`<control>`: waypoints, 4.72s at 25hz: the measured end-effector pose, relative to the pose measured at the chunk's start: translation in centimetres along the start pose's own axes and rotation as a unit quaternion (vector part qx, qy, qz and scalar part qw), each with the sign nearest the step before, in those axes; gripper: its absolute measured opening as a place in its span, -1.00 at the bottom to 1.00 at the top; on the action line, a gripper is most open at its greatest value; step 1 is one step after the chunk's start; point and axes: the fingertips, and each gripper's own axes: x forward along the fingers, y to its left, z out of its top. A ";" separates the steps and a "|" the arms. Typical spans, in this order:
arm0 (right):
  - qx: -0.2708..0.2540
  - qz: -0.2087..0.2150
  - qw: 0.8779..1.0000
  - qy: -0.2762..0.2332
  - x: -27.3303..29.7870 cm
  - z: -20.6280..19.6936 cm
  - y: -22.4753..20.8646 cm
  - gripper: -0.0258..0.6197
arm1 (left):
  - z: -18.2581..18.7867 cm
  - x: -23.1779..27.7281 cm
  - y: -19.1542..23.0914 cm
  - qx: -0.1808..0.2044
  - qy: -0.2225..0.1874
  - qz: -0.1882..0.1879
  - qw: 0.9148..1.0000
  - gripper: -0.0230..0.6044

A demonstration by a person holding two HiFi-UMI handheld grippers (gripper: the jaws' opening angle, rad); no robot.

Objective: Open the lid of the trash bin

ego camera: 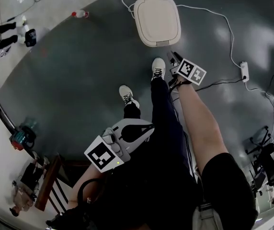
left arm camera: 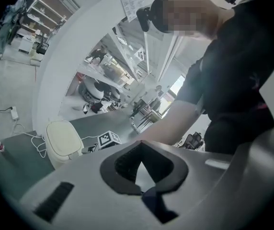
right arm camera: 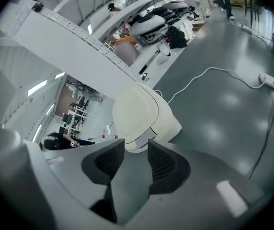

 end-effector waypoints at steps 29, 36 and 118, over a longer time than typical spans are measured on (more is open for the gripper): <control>0.118 -0.053 0.992 0.000 9.0 -1.3 -5.2 -0.36 | -5.4 1.9 4.2 -0.081 0.002 0.011 0.997 -0.92; 0.106 -0.061 0.993 -0.001 9.0 -1.4 -5.4 -0.40 | -5.4 2.4 4.2 -0.081 0.000 0.009 0.997 -0.92; -0.397 0.332 0.830 -0.210 -47.2 -9.0 45.3 -0.90 | 12.3 -20.9 -14.5 0.091 -0.231 -0.019 0.969 -0.92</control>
